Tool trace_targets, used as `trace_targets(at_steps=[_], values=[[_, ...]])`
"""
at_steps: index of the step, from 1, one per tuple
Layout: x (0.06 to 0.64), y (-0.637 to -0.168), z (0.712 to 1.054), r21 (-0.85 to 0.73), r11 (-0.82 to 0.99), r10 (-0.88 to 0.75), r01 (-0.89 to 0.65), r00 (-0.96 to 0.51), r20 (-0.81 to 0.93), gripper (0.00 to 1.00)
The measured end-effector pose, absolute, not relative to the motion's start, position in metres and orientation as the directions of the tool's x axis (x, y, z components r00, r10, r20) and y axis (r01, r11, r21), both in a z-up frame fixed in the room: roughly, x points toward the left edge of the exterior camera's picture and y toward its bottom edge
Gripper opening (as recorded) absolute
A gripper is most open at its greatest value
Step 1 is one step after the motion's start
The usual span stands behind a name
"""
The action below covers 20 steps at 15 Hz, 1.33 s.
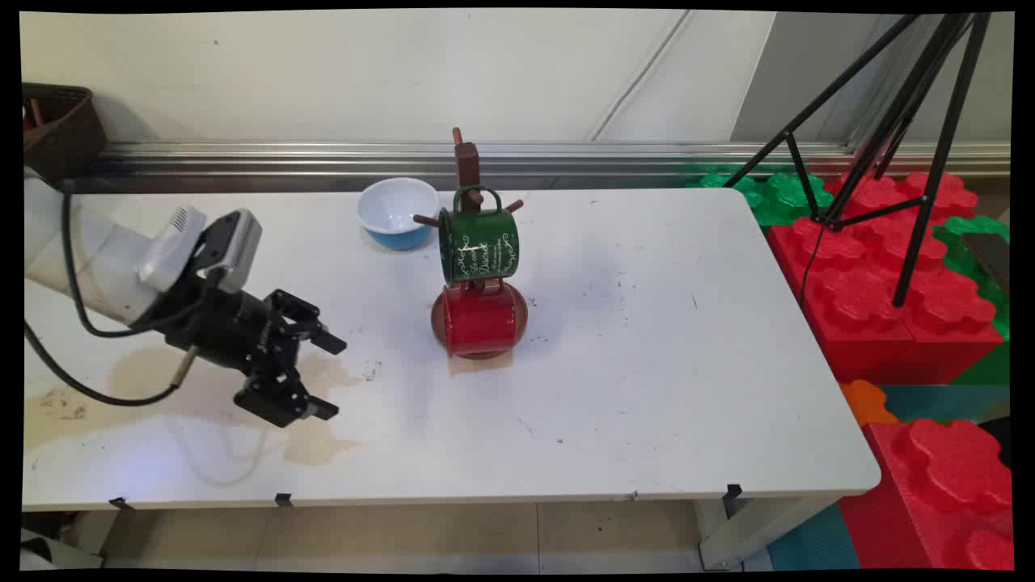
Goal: Pick up the red mug from the rack
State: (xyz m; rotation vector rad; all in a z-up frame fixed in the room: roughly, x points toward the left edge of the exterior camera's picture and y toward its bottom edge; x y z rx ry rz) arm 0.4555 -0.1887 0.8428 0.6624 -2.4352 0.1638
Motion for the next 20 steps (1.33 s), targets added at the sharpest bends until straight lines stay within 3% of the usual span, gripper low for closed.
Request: trace_targets(at_steps=[9,20], values=[[0.440,-0.189,0.809,0.020,0.856,-0.403,-0.516,-0.644,0.651,1.00],[0.418,-0.194,0.794,0.004,0.847,-0.376,-0.532,-0.594,0.712,1.00]])
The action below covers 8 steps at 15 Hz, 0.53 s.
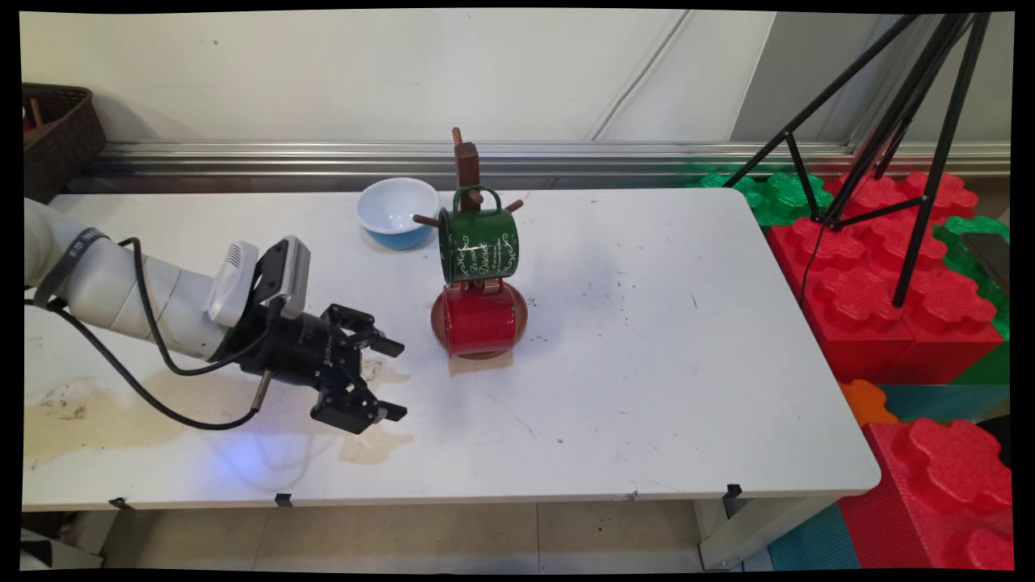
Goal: Pick up the red mug from the rack
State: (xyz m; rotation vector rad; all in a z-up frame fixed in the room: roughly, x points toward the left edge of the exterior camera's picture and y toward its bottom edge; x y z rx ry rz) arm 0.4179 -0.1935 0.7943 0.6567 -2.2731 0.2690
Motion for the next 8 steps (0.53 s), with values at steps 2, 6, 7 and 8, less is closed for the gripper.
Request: trace_targets(at_steps=[2,6,7,8], values=[[0.4176,-0.1914,0.7930,0.000,0.845,-0.374,-0.535,-0.590,0.715,1.00],[0.4170,-0.1885,0.7913,-0.005,0.829,-0.379,-0.559,-0.570,0.729,1.00],[0.4168,-0.1880,0.7909,-0.008,0.827,-0.377,-0.562,-0.565,0.734,1.00],[0.4166,-0.1874,0.7905,-0.010,0.827,-0.374,-0.562,-0.563,0.737,1.00]])
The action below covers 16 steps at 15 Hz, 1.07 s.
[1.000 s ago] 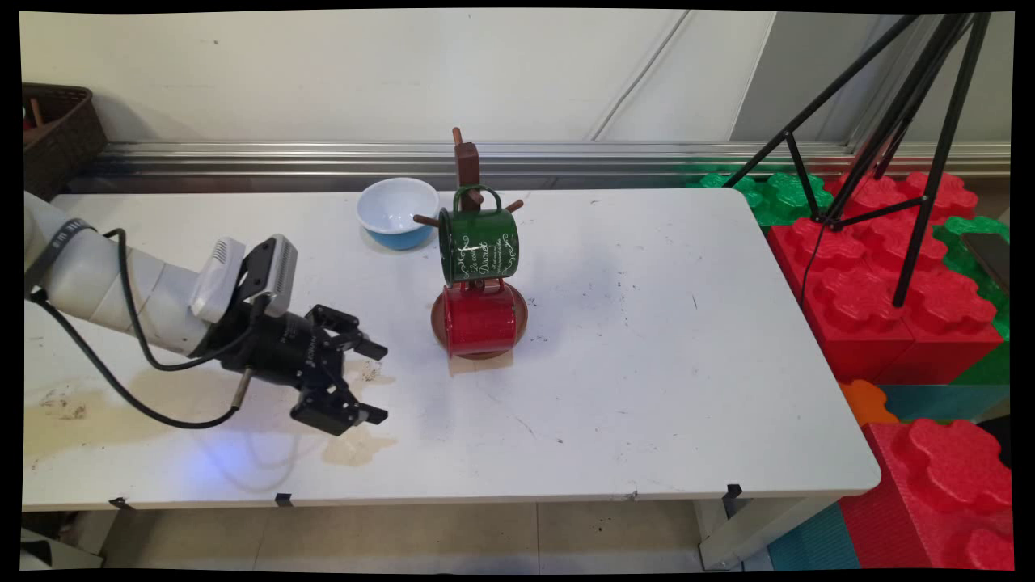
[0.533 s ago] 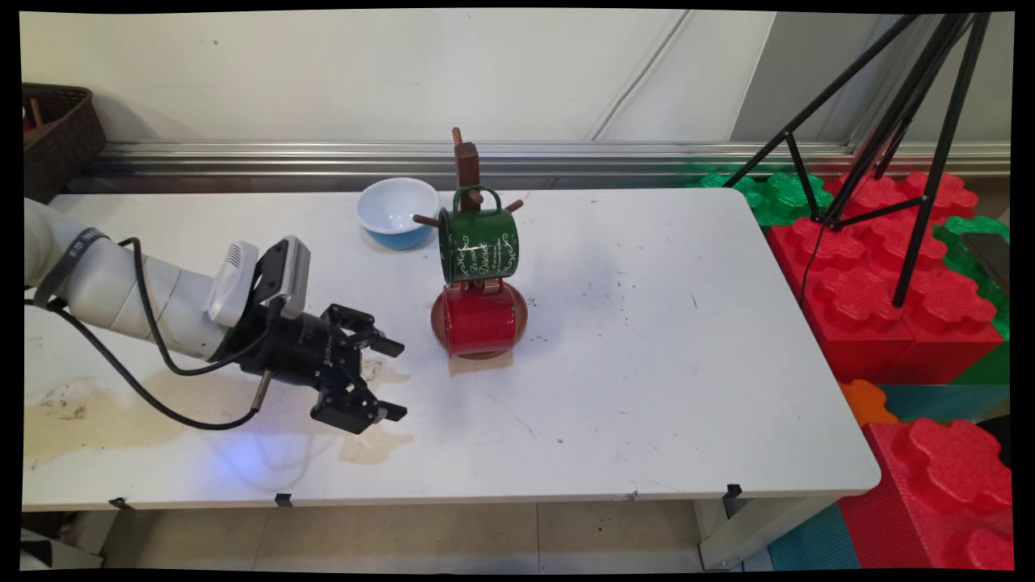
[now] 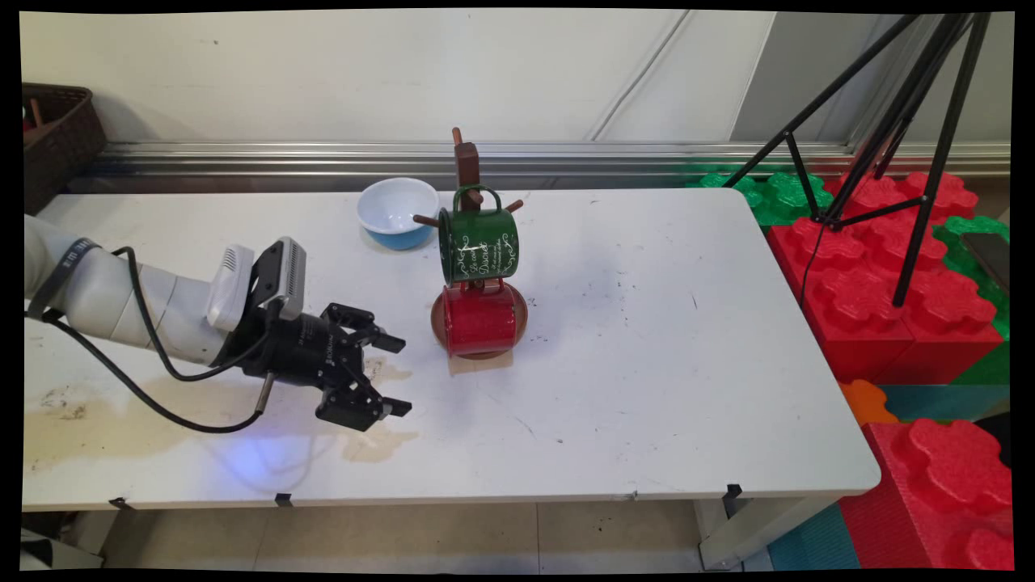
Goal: Pick up the red mug from the rack
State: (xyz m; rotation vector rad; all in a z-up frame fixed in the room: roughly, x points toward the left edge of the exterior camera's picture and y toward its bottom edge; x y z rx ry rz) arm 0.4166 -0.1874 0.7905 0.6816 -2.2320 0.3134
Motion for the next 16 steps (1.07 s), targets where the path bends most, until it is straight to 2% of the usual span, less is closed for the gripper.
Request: trace_targets(at_steps=[16], values=[[0.4109,-0.1900,0.7813,-0.064,0.813,-0.313,-0.579,-0.527,0.790,1.00]])
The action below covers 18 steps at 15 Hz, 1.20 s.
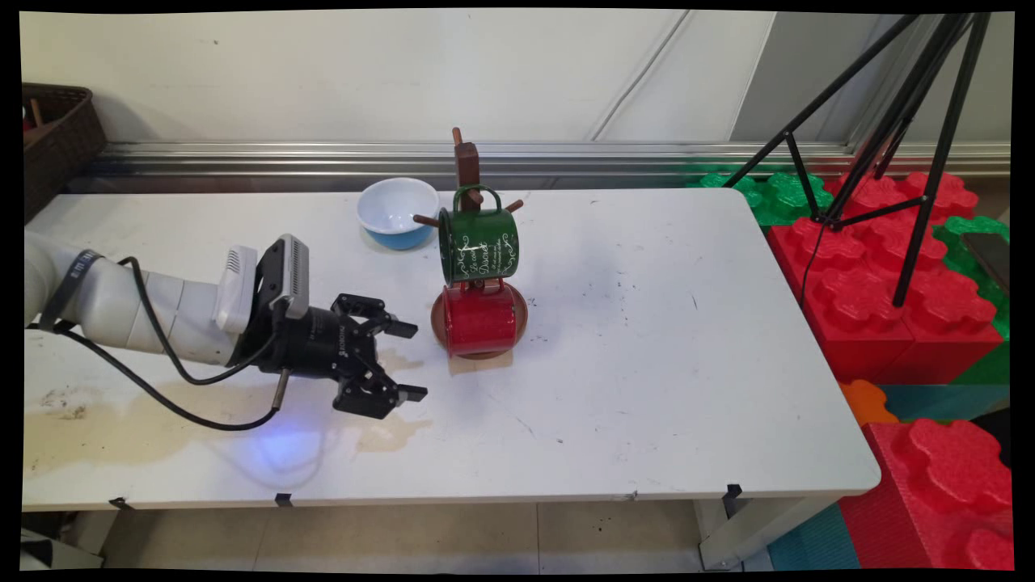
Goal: Pick up the red mug from the rack
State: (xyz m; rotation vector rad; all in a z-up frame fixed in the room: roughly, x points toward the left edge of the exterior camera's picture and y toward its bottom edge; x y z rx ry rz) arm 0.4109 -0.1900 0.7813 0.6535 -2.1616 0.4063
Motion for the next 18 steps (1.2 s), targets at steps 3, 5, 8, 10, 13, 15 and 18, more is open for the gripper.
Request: trace_targets(at_steps=[3,5,8,10,13,15,18], values=[[0.408,-0.193,0.779,-0.066,0.811,-0.309,-0.582,-0.521,0.796,1.00],[0.407,-0.196,0.777,-0.068,0.807,-0.306,-0.586,-0.515,0.801,1.00],[0.404,-0.200,0.774,-0.069,0.803,-0.304,-0.592,-0.508,0.806,1.00],[0.403,-0.202,0.772,-0.068,0.802,-0.304,-0.594,-0.504,0.808,1.00],[0.400,-0.204,0.769,-0.064,0.801,-0.306,-0.595,-0.498,0.811,1.00],[0.399,-0.205,0.767,-0.061,0.801,-0.306,-0.595,-0.496,0.813,1.00],[0.397,-0.207,0.765,-0.057,0.801,-0.308,-0.596,-0.492,0.814,1.00]])
